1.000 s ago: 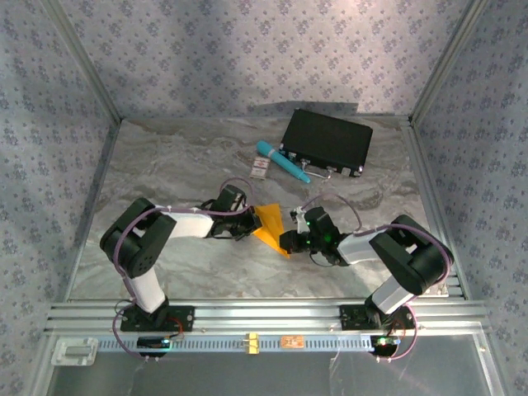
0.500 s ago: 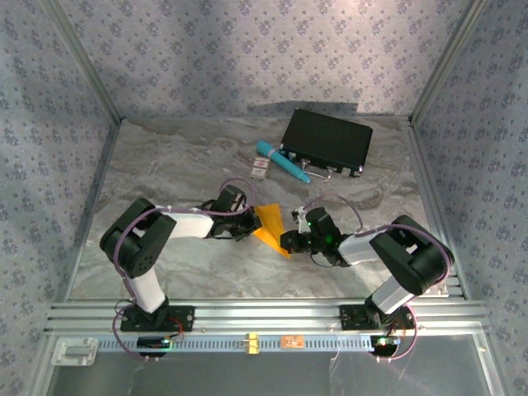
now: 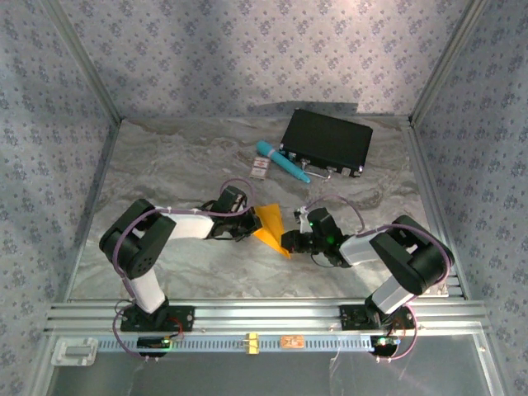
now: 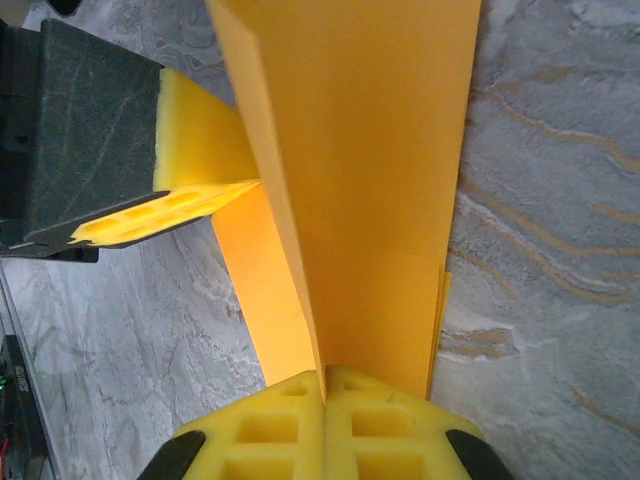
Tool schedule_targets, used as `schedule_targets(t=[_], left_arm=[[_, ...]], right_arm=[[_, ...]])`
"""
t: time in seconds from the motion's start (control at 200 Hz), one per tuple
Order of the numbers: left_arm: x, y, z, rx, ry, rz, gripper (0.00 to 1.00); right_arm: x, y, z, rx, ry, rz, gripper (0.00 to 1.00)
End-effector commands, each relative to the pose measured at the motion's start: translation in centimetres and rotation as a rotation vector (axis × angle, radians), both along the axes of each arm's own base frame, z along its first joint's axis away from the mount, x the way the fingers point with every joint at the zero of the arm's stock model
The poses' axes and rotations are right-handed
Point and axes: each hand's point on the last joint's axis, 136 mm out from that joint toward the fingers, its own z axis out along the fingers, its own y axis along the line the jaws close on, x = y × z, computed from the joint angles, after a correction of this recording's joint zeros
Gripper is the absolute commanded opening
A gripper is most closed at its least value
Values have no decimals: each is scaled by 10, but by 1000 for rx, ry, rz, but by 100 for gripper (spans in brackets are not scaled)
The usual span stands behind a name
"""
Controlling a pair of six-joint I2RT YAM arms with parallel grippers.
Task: Fold a paper plane with a square sheet of paper (pick it up from the middle)
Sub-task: Fourth fold the wing at the center of the table.
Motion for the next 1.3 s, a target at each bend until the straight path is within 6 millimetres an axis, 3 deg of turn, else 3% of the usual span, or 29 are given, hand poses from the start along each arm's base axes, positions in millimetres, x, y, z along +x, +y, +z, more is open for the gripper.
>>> schedule_targets(t=[0.0,0.315,0.825,1.099,1.294], left_arm=[[-10,10,-7,44,29,16,0],[-5,7,1,29,-2,6,1],[9,-9,46,-33,-163,-69,5],[8,-36,58,-127,-188,-162,5],[12,-48,51,-151,-174,-170,5]], right_arm=[[-7,-5,-10,4,61,-13,2],[-7,-4,-20,-12,107,-12,1],[-8,-9,-28,-18,138,-28,1],[-9,-12,-30,-11,151,-42,1],[-8,-13,-31,-4,158,-52,1]])
